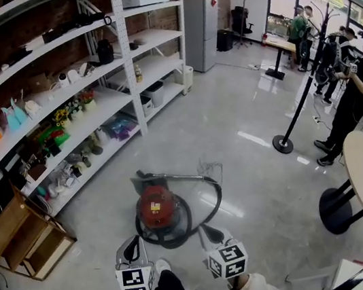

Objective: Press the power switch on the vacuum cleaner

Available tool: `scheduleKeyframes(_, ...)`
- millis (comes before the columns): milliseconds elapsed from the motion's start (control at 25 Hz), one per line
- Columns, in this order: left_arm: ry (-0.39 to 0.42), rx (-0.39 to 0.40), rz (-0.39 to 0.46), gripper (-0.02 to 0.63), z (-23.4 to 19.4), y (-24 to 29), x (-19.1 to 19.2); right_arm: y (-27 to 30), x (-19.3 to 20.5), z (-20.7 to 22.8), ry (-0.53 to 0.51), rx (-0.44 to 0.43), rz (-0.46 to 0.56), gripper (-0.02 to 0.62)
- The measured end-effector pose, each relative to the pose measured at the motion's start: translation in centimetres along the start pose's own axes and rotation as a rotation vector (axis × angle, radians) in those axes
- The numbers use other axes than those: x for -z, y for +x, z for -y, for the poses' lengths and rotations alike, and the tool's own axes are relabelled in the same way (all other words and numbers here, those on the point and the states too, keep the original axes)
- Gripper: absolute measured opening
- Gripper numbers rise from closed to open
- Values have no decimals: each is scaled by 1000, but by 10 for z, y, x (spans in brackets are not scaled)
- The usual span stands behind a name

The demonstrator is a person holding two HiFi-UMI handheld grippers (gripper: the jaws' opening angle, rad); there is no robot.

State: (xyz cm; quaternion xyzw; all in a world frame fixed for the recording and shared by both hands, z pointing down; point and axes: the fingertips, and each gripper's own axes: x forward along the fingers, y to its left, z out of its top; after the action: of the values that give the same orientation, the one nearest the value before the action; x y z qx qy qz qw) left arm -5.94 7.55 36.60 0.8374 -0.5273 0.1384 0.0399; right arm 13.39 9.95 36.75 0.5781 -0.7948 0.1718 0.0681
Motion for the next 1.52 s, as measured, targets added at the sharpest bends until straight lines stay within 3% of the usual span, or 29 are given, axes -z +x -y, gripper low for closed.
scheduleKeyframes(440,26,7,5,0,32,-18,-7,-31,5,11,33,4,19,0)
scheduleKeyframes(1520,0,3,-56,0,9,-61,21,-43,31,-36,44,-9,-45,0)
